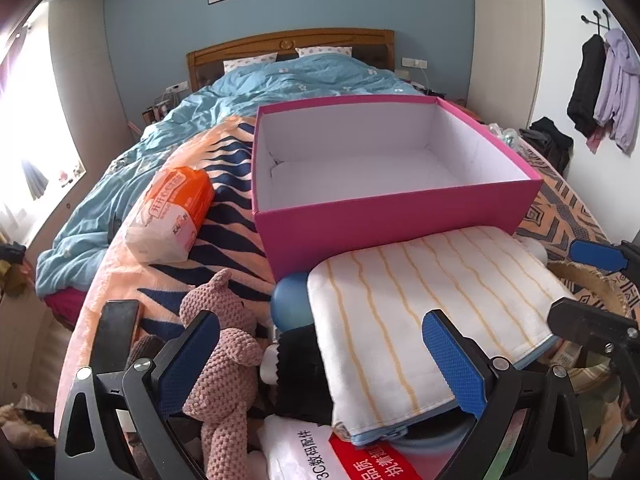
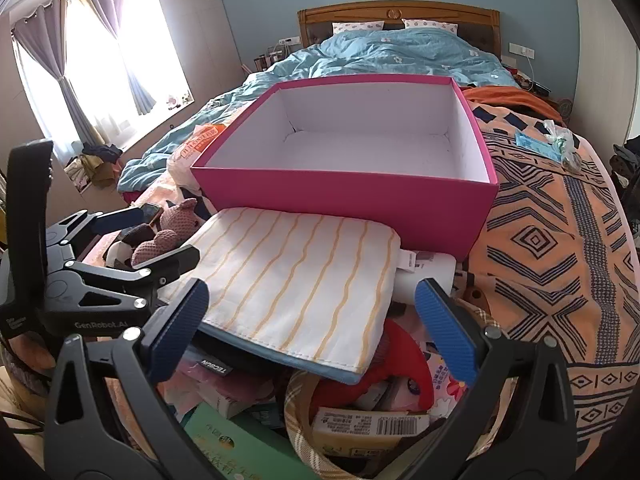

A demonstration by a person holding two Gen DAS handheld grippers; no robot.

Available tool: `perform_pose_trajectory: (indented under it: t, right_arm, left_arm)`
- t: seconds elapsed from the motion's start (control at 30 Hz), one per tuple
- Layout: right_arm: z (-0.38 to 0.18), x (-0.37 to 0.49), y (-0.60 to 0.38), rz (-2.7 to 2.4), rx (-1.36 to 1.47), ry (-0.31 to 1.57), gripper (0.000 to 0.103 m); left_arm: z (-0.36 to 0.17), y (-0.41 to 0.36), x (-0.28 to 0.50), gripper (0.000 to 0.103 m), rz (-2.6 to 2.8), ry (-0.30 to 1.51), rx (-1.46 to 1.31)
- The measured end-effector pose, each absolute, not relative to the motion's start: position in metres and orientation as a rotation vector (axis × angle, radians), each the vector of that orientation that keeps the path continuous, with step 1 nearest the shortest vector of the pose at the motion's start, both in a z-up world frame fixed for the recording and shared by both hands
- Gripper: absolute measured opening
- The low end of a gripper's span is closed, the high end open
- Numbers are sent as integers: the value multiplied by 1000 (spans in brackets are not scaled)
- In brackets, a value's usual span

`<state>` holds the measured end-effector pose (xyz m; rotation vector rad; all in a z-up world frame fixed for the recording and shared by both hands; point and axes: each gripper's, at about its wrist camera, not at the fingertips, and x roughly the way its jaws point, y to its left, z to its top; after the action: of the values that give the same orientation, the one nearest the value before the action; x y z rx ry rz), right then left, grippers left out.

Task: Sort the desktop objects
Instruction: 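Close both grippers on the edge of the yellow-striped white towel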

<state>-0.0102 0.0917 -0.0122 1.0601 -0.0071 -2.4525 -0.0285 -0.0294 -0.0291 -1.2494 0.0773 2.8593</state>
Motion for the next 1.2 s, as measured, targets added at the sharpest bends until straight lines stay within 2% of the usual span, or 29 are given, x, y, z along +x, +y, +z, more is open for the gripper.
perform_pose_trajectory:
  t: [0.23, 0.9, 1.2]
  right_arm:
    - [-16, -13, 88, -2438, 1090, 28, 103]
    - [-17, -18, 84, -2438, 1123, 41, 103]
    - [-19, -22, 84, -2421, 1150, 60, 103]
  left_arm:
    - [-37, -36, -34, 103, 2782, 1, -1300]
    - [-40, -31, -33, 103, 2777, 27, -1296]
    - [-45, -37, -36, 103, 2739, -17, -1338]
